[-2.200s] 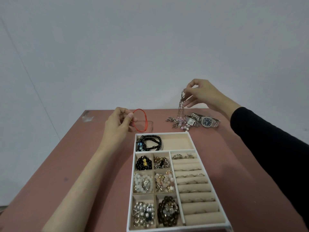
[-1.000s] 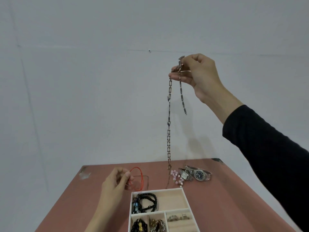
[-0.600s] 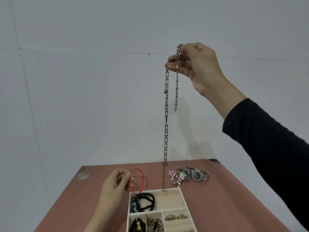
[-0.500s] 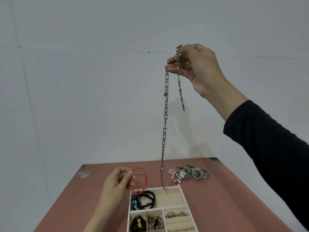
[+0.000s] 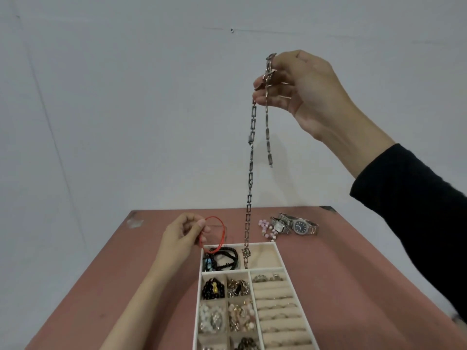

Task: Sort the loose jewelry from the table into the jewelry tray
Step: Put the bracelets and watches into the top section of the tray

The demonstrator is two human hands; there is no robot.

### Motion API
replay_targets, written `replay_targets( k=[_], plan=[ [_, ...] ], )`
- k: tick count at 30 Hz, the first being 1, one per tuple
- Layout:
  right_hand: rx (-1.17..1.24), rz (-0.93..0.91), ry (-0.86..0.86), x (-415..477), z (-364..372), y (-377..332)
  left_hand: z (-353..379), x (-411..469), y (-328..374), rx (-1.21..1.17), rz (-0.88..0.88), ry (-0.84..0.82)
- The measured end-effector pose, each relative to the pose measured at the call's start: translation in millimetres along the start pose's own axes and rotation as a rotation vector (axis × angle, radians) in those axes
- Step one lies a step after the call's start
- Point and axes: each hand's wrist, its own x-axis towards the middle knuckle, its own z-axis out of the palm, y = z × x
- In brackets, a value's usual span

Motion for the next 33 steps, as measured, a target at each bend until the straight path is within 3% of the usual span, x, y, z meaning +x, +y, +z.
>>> replay_targets(
  k=[26,33],
  plan=[
    [-0.198,0.451,-0.123,-85.7,-22.6,139.4,-8.3,6.3,-10.1,0.07,0.042,-0.016],
    [-0.413,0.481,-0.236,-112.4,-32.7,169.7,-7.2,6.3,-11.6,0.093,0.03,-0.027]
  ],
)
